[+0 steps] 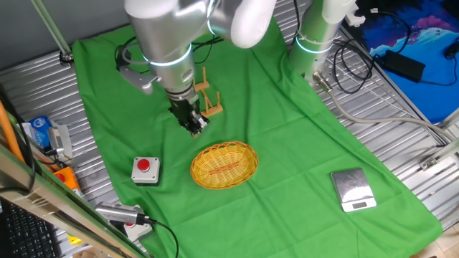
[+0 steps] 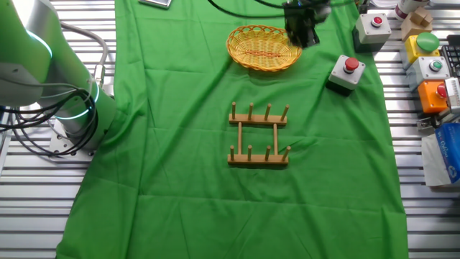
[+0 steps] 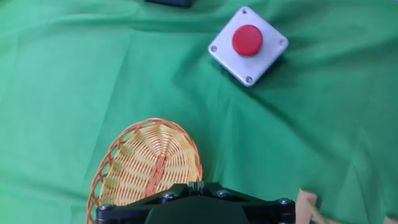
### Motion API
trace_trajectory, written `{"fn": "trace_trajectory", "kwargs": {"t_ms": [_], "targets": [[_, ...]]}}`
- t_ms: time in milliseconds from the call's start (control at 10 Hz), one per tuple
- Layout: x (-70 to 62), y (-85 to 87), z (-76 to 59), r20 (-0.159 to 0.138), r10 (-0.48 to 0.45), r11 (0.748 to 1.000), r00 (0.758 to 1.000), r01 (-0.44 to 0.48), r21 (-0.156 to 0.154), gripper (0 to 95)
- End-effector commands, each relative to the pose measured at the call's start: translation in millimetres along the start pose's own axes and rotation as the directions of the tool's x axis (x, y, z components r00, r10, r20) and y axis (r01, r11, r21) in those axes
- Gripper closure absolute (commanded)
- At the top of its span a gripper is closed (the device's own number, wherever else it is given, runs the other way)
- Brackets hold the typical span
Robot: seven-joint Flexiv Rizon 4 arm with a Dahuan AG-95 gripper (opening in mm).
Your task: Put the dish on the dish rack
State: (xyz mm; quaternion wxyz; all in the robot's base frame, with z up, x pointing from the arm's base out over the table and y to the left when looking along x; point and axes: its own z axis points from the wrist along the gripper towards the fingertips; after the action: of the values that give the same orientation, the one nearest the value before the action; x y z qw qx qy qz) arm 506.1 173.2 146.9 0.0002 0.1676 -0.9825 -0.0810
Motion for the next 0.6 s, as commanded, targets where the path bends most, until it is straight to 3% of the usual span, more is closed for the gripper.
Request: {"fn": "trace_trajectory", "kwargs": {"t_ms": [100,300,600], "targets": [[-16.1,37.9,18.9,0.034,0.118,0.993,0.992,-0.118,-0.002,95.0],[-19.5,60.9,31.9,0.044,0.149,0.989,0.988,-0.149,0.007,95.0],[-16.0,81.6,47.5,0.048,0.186,0.982,0.981,-0.186,0.008,95.0]]}}
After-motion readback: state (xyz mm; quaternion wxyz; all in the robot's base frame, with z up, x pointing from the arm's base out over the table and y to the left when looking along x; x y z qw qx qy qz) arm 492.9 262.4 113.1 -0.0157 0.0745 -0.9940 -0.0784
